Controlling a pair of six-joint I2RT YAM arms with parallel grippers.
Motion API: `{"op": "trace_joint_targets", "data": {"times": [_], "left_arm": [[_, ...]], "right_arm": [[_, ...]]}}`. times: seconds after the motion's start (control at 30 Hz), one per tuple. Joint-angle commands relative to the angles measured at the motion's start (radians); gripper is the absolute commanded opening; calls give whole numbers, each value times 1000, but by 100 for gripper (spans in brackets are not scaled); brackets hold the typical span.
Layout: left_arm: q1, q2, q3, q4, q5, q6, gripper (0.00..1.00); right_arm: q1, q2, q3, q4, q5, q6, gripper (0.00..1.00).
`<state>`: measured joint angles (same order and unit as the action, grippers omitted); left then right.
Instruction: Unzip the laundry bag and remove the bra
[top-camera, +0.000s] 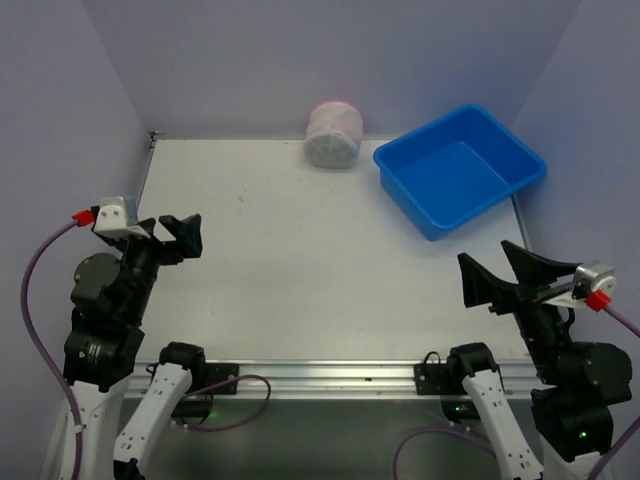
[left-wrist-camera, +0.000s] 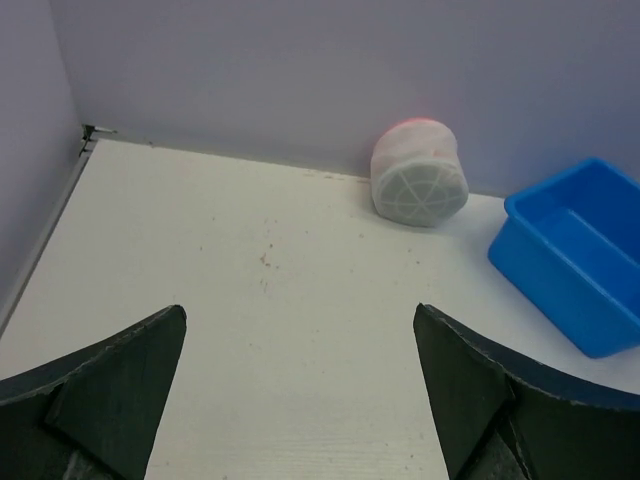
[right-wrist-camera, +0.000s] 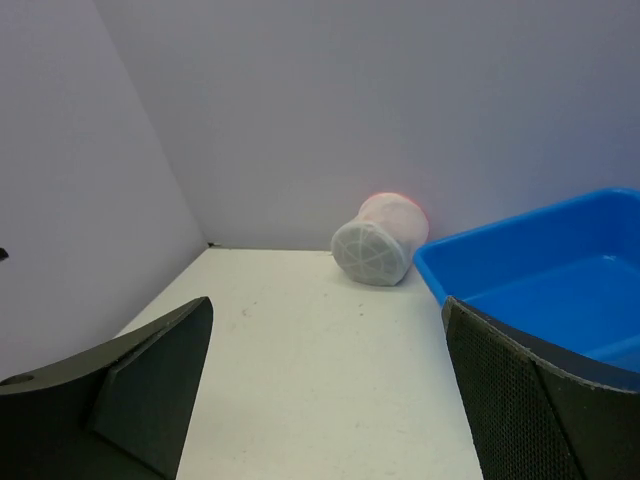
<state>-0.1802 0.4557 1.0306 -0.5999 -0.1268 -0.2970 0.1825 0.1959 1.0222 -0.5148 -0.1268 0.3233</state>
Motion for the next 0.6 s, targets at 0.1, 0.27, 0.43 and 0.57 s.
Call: {"op": "trace_joint_targets", "data": {"times": [0.1,0.27,0.43,0.57], "left_arm": [[-8,144,-23,34,82,-10,100],[-8,323,-35,135,153,-69,100],[-13,587,-37,395,239,-210,100],[-57,819,75,546,240,-275,100]], "right_arm": [[2,63,-28,-7,-13,40,99],[2,143,-85,-56,-100,91,99],[0,181,-142,-16,-226,108,99],[2,188,-169,12,-246,102,99]]}}
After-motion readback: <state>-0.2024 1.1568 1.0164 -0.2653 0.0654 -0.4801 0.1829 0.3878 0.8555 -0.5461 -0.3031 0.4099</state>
